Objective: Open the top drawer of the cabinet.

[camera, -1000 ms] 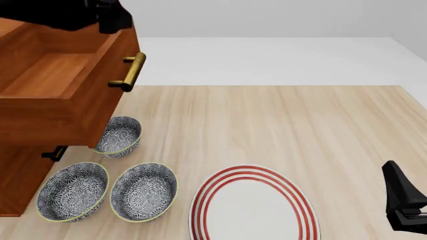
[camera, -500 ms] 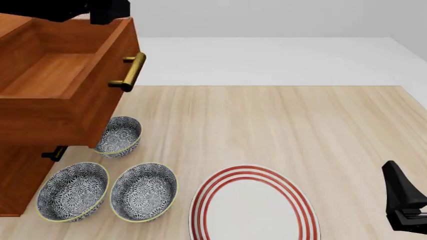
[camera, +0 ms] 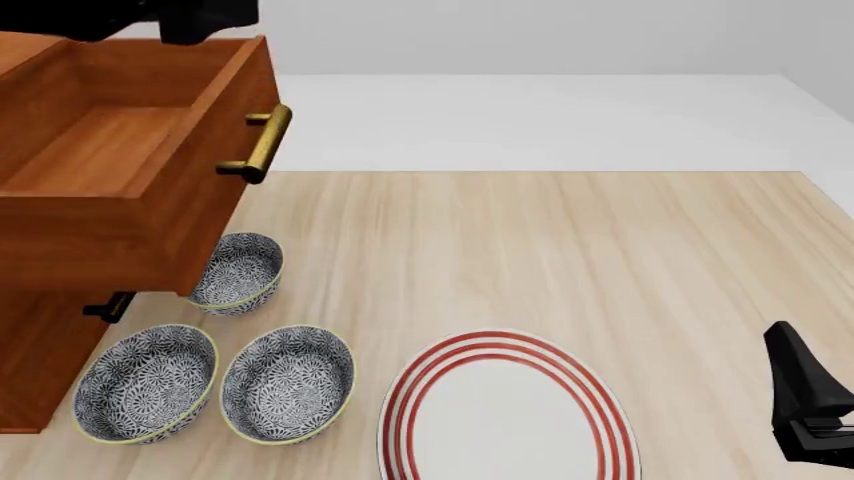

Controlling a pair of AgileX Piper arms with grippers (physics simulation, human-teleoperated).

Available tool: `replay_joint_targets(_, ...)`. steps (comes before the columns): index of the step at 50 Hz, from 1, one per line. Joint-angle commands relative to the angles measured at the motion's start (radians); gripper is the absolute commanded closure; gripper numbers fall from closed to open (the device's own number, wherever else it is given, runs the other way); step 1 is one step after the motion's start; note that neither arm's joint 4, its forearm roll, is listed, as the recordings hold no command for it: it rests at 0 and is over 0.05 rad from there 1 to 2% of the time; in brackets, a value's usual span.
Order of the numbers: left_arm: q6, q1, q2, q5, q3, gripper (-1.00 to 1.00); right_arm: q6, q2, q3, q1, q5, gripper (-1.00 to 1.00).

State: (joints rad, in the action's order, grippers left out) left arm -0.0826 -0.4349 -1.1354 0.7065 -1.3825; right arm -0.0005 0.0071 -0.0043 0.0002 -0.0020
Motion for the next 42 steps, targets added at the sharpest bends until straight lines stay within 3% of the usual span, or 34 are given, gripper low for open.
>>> replay_joint_targets(1,-0.022,-0.037,0.032,-0.005,0.028,-1.0,0.0,0.0,0.0,0.0,0.0,-1.0)
replay_joint_targets(24,-0.063,-0.124,0.057,-0.042,0.042,-1.0,0.0,0.0,0.0,0.0,0.0,-1.0)
replay_joint_targets(42,-0.074,-0.142,0.086,-0.072,0.06,-1.0,0.0,0.0,0.0,0.0,0.0,-1.0)
